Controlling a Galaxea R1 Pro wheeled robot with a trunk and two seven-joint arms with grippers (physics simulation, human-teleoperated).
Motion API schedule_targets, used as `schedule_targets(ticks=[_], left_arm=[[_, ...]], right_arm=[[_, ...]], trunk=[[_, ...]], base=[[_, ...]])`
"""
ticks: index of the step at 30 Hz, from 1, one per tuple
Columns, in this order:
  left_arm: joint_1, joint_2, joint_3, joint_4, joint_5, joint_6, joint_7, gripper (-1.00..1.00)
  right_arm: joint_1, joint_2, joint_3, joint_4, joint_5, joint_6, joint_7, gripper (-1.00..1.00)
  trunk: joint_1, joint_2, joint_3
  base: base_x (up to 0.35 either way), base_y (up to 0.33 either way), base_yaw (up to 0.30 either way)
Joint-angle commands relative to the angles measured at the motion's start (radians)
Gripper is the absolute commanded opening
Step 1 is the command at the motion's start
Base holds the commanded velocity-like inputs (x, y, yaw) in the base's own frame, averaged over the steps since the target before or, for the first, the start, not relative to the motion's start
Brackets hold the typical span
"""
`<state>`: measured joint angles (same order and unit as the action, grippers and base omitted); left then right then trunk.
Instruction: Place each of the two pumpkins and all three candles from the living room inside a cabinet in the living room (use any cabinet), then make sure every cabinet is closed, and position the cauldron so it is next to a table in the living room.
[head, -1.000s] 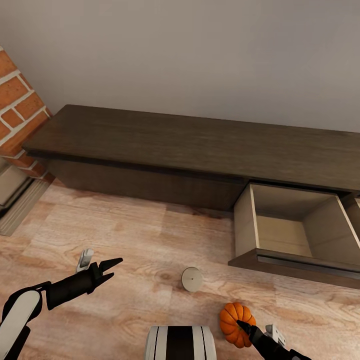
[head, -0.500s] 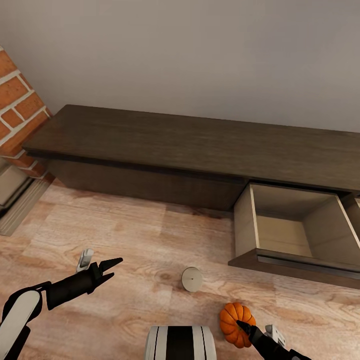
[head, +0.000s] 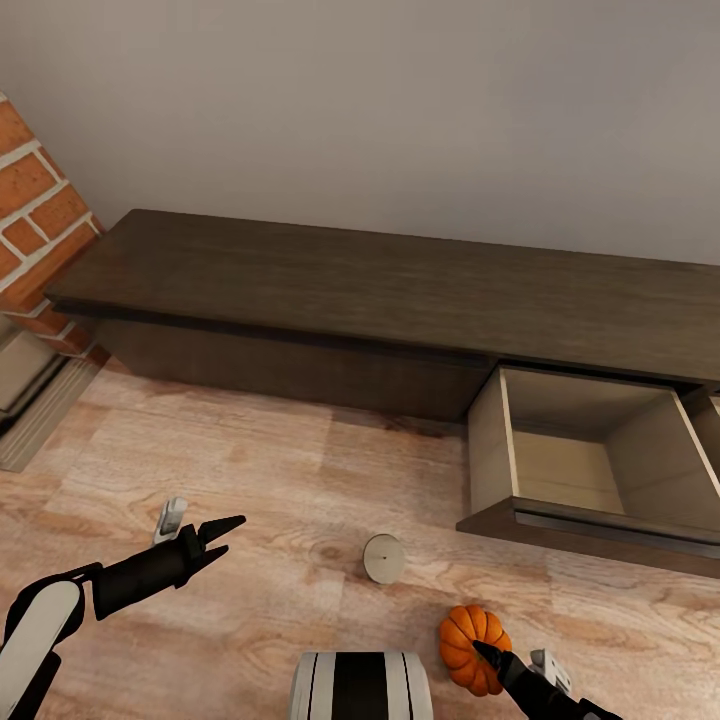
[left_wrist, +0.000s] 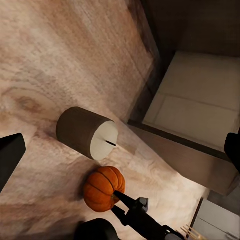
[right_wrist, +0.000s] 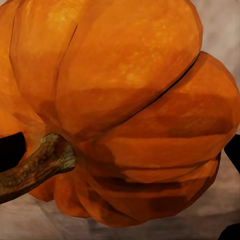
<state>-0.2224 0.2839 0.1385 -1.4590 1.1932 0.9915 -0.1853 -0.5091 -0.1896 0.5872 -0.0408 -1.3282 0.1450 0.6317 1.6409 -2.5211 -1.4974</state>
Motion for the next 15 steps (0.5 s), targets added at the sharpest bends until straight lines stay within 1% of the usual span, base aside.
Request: schedule_targets(ticks=[1, 6, 15], left_arm=[[0.000, 0.000, 0.001, 0.000, -0.009, 0.004, -0.009, 1.00], [0.000, 0.000, 0.001, 0.000, -0.009, 0.004, -0.009, 1.00], [-0.001, 0.000, 0.001, 0.000, -0.009, 0.004, -0.009, 1.00]], right_arm=[[0.000, -0.001, 0.012, 0.002, -0.008, 0.005, -0.017, -1.00], [0.000, -0.001, 0.011, 0.002, -0.008, 0.005, -0.017, -1.00], [0.000, -0.001, 0.011, 0.002, -0.008, 0.004, -0.017, -1.00]], trunk=[[0.000, 0.000, -0.001], [0.000, 0.000, -0.001], [-0.004, 0.002, 0.034]], base=[[0.000, 0.000, 0.000], [0.000, 0.000, 0.000], [0.000, 0.000, 0.000]])
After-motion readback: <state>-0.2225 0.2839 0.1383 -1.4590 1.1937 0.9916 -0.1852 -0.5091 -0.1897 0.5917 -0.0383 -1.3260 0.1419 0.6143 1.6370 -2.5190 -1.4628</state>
